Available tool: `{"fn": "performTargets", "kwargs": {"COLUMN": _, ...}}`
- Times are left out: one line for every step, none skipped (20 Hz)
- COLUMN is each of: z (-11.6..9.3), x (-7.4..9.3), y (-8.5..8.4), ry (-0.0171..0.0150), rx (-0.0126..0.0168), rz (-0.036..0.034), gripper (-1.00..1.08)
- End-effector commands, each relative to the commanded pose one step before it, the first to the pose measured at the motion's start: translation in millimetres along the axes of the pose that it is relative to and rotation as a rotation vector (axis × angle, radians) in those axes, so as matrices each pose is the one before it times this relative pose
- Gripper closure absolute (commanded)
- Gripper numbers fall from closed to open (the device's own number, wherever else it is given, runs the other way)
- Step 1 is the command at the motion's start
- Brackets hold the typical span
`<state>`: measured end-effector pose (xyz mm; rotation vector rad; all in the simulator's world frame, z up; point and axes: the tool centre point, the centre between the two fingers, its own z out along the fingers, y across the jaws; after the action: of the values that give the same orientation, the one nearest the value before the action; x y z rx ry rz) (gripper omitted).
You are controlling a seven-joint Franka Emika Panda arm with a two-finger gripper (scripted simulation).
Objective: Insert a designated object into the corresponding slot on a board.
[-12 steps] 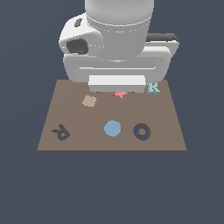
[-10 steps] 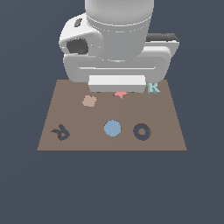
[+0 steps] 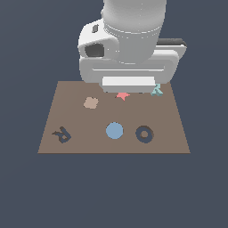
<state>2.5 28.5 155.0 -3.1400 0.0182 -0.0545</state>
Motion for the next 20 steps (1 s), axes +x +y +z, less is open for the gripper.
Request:
{"fn": "performTargets", "kwargs": {"z": 8.89, "x": -9.82, "y": -12.29, "ry": -0.00362, "rx": 0.0, "rz": 0.00148, "gripper": -0.92}}
{"fn": "performTargets", "kwargs": {"z": 4.33, "x": -4.76, "y": -5.86, "ry": -0.00145, "rx": -0.00009, "rz": 0.0014, "gripper": -0.92}}
{"fn": "performTargets", "kwargs": {"z": 4.7, "x": -5.17, "y": -6.37, "ry": -0.00157, "rx": -0.00009, "rz": 0.00152, "gripper": -0.92}}
{"fn": "performTargets", "kwargs": {"z": 5.06, "x": -5.55, "y": -6.88, "ry": -0.00168, "rx": -0.00009, "rz": 0.00163, "gripper": -0.92}}
{"fn": "performTargets", "kwargs": {"z": 5.42, "x": -5.9, "y": -7.34, "ry": -0.00182, "rx": -0.00009, "rz": 0.00177, "gripper": -0.92}}
{"fn": "performTargets", "kwargs": {"z": 5.77, "x": -6.23, "y": -7.79, "ry": -0.00194, "rx": -0.0001, "rz": 0.0019, "gripper": -0.92}}
{"fn": "performTargets", "kwargs": {"z": 5.82, "x": -6.26, "y": -7.9, "ry": -0.00194, "rx": -0.00009, "rz": 0.0019, "gripper": -0.92}}
{"fn": "performTargets", "kwargs": {"z": 5.74, "x": -6.11, "y": -7.75, "ry": -0.00194, "rx": -0.00009, "rz": 0.00191, "gripper": -0.92}}
{"fn": "performTargets", "kwargs": {"z": 5.6, "x": -5.94, "y": -7.58, "ry": -0.00187, "rx": -0.00009, "rz": 0.00185, "gripper": -0.92}}
{"fn": "performTargets", "kwargs": {"z": 5.45, "x": -5.74, "y": -7.35, "ry": -0.00183, "rx": -0.00008, "rz": 0.00182, "gripper": -0.92}}
{"fn": "performTargets", "kwargs": {"z": 5.28, "x": -5.52, "y": -7.14, "ry": -0.00176, "rx": -0.00008, "rz": 0.00176, "gripper": -0.92}}
{"fn": "performTargets", "kwargs": {"z": 5.11, "x": -5.28, "y": -6.94, "ry": -0.00169, "rx": -0.00008, "rz": 0.00169, "gripper": -0.92}}
{"fn": "performTargets", "kwargs": {"z": 4.92, "x": -5.01, "y": -6.7, "ry": -0.00161, "rx": -0.00009, "rz": 0.00162, "gripper": -0.92}}
{"fn": "performTargets", "kwargs": {"z": 4.68, "x": -4.66, "y": -6.32, "ry": -0.00157, "rx": -0.00009, "rz": 0.00159, "gripper": -0.92}}
{"fn": "performTargets", "kwargs": {"z": 4.29, "x": -4.24, "y": -5.82, "ry": -0.00141, "rx": -0.00009, "rz": 0.00144, "gripper": -0.92}}
{"fn": "performTargets", "kwargs": {"z": 3.9, "x": -3.83, "y": -5.29, "ry": -0.00128, "rx": -0.00008, "rz": 0.00131, "gripper": -0.92}}
{"fn": "performTargets", "kwargs": {"z": 3.5, "x": -3.42, "y": -4.78, "ry": -0.00113, "rx": -0.00008, "rz": 0.00116, "gripper": -0.92}}
{"fn": "performTargets", "kwargs": {"z": 3.13, "x": -3.0, "y": -4.25, "ry": -0.00102, "rx": -0.00007, "rz": 0.00105, "gripper": -0.92}}
{"fn": "performTargets", "kwargs": {"z": 2.75, "x": -2.59, "y": -3.74, "ry": -0.00089, "rx": -0.00007, "rz": 0.00093, "gripper": -0.92}}
{"fn": "performTargets", "kwargs": {"z": 2.36, "x": -2.17, "y": -3.24, "ry": -0.00075, "rx": -0.00006, "rz": 0.00079, "gripper": -0.92}}
